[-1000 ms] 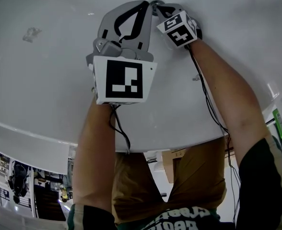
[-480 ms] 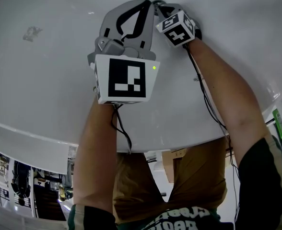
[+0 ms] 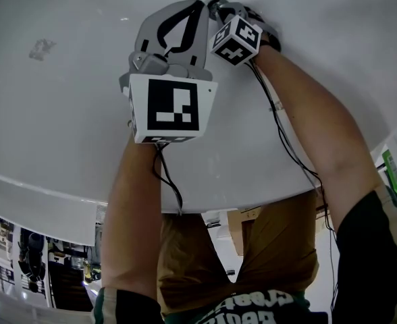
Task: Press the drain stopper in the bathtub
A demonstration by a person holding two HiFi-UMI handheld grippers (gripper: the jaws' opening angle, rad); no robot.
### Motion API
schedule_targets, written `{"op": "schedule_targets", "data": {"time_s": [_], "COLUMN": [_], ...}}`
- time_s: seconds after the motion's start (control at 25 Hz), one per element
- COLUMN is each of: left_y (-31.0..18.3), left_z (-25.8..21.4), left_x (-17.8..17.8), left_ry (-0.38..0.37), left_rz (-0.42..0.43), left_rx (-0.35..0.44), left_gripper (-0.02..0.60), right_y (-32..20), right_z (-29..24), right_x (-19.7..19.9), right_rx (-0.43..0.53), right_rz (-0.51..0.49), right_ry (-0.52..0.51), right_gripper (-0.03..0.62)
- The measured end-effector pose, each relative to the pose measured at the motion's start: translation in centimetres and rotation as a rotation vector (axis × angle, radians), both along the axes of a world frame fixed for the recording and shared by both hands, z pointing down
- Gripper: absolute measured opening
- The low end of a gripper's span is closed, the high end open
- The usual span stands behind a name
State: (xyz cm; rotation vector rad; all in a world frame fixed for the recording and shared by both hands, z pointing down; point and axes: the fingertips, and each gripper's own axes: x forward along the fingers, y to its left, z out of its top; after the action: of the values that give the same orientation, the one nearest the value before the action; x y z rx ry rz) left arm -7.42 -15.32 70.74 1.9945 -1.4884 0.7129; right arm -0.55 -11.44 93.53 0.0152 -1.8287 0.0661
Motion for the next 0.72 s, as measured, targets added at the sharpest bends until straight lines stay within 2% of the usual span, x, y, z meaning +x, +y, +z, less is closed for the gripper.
{"op": "schedule_targets", "data": {"time_s": [0.2, 0.36, 0.72], "left_y": [-0.02, 0.02, 0.29], "left_z": [-0.08, 0.07, 0.35], "left_x": [-0.04, -0.06, 0.11], "left_ry": [0.005, -0.001, 0.000], "left_rz": [-0.005, -0.002, 0.020], "left_rx": [0.008, 0.004, -0.001], "left_gripper": [0.008, 0.008, 0.008], "right_y": [0.17, 0.15, 0.35], "right_z": [0.18, 0.19, 0.25], "right_x": [-0.17, -0.03, -0.19], "right_rx": [-0.036, -0.044, -0.037], "right_rz": [-0.071, -0.058, -0.104], "right_ry": [0.014, 0.018, 0.025], "right_gripper": [0.008, 0.008, 0.008]}}
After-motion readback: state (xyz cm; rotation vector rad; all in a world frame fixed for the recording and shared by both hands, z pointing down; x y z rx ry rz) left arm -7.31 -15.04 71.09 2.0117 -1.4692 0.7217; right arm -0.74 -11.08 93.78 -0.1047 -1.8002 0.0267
